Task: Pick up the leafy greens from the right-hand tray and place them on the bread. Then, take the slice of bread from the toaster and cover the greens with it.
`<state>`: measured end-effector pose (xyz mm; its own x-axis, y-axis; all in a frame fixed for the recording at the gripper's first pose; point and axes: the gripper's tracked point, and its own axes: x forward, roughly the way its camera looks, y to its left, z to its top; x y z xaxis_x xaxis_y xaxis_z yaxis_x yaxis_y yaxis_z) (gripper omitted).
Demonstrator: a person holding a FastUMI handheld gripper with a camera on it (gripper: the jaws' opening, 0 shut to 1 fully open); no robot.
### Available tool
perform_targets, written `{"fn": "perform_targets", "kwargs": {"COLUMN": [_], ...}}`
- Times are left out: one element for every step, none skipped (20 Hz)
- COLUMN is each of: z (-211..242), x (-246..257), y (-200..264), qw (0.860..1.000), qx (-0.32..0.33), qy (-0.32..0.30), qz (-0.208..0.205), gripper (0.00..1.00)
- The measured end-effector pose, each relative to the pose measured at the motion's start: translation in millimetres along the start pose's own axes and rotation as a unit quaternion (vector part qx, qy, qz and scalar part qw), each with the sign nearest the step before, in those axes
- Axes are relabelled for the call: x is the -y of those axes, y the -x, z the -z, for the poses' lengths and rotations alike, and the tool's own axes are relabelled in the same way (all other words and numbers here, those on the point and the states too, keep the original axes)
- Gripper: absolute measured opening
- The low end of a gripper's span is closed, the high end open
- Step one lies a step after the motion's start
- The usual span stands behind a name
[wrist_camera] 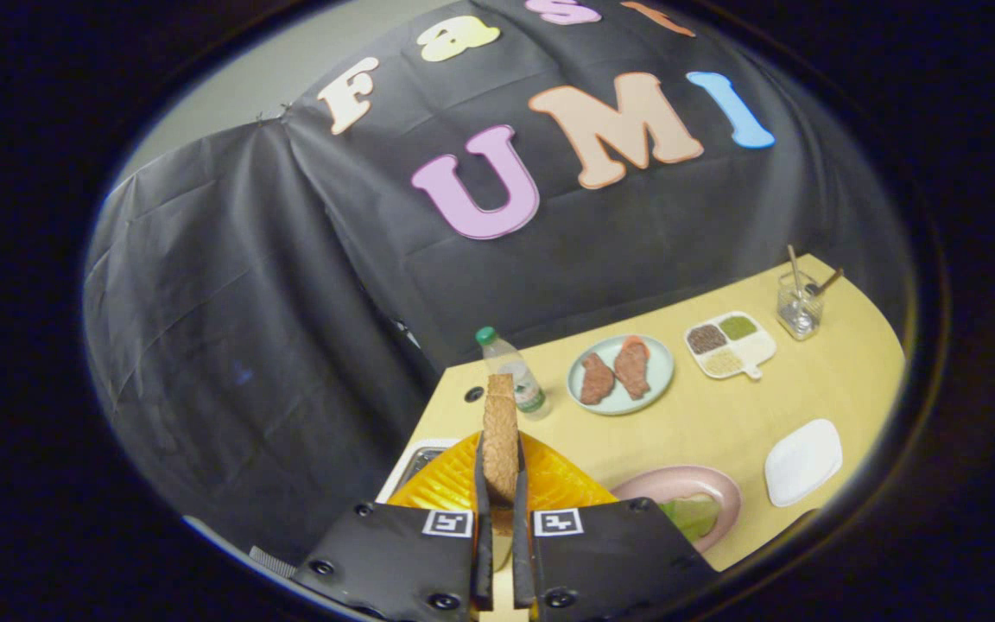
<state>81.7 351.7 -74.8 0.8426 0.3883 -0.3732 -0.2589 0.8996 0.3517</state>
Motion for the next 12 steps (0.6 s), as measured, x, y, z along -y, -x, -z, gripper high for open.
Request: {"fn": "perform_targets", "kwargs": {"z": [6.7, 15.4, 24.4, 37.6, 51.6, 66.9, 79.0, 87.9, 97.5, 106.4, 112.2, 116.6], "x": [14.1, 30.9, 43.6, 54.6, 61.3, 66.9, 71.7, 78.1, 85.4, 92.5, 99.3, 104.4], "y": [1.6, 1.4, 1.6, 0.1, -1.6, -4.3, -6.0, -8.3, -11.4, -13.9, -15.9, -17.7], "qw": [1.0, 1.0, 1.0, 1.0, 0.999, 0.999, 0.998, 0.997, 0.996, 0.995, 0.994, 0.993], "qx": [-0.004, -0.008, -0.014, -0.023, -0.037, -0.048, -0.059, -0.065, -0.073, -0.078, -0.082, -0.083], "qy": [-0.009, -0.013, -0.01, -0.008, -0.013, -0.021, -0.029, -0.037, -0.045, -0.056, -0.069, -0.084], "qz": [0.002, 0.006, 0.009, 0.009, 0.001, -0.005, -0.012, -0.014, -0.013, -0.01, -0.008, -0.005], "gripper": [0.11, 0.11, 0.11, 0.12, 0.12, 0.11, 0.12, 0.12, 0.12, 0.12, 0.12, 0.12]}}
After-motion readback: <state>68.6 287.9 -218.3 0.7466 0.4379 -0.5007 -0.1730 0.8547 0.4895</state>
